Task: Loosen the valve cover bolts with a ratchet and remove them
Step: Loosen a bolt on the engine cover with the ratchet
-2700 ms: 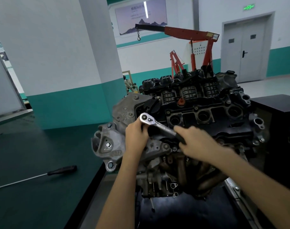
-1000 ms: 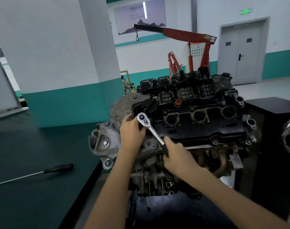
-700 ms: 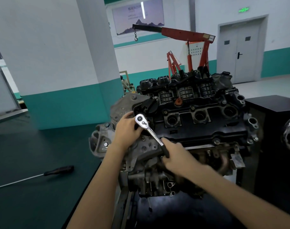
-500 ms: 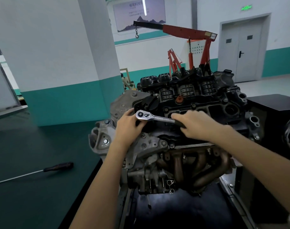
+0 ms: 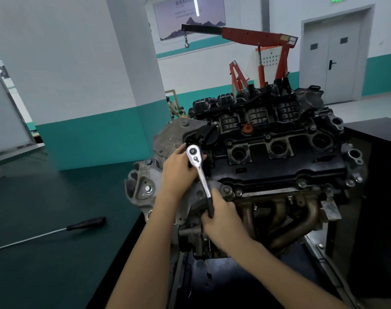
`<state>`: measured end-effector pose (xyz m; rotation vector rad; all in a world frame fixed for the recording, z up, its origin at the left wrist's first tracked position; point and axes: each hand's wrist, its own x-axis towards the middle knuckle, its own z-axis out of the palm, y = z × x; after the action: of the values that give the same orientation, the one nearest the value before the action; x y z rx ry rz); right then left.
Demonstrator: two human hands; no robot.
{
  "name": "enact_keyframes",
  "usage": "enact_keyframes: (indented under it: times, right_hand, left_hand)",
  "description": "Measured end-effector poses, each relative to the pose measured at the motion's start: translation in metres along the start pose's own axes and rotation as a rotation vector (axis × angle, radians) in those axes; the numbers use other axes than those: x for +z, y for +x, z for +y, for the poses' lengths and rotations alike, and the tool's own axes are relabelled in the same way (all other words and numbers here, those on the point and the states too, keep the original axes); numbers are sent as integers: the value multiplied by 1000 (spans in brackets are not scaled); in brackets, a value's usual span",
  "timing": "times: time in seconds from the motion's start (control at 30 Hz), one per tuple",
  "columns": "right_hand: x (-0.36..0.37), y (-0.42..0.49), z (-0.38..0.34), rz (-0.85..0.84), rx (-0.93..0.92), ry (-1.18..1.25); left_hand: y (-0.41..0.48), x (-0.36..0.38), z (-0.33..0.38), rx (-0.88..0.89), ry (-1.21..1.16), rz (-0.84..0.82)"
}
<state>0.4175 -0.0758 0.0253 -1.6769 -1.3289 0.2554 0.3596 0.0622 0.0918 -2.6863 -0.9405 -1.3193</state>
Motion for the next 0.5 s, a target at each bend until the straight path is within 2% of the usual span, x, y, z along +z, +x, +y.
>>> enact_keyframes:
  times: [0.13, 0.23, 0.3, 0.4, 0.47, 0.5]
  right_hand:
    - [-65, 18, 17, -149, -103, -237]
    - [-119, 53, 14, -160, -205, -695]
    - [-143, 71, 4, -126, -294, -897]
    - [-135, 65, 0, -36, -338, -916]
    - [-105, 40, 7, -16, -241, -732]
    - [-85, 24, 9, -32, -170, -552]
  left_hand:
    - [1, -2, -3, 34, -97, -49]
    - [1, -4, -4, 32, -88, -79]
    - [3, -3, -3, 25, -92, -91]
    - [1, -2, 0, -16, -96, -72]
    - [1, -2, 0, -45, -73, -63]
    - [1, -1, 0, -47, -65, -71]
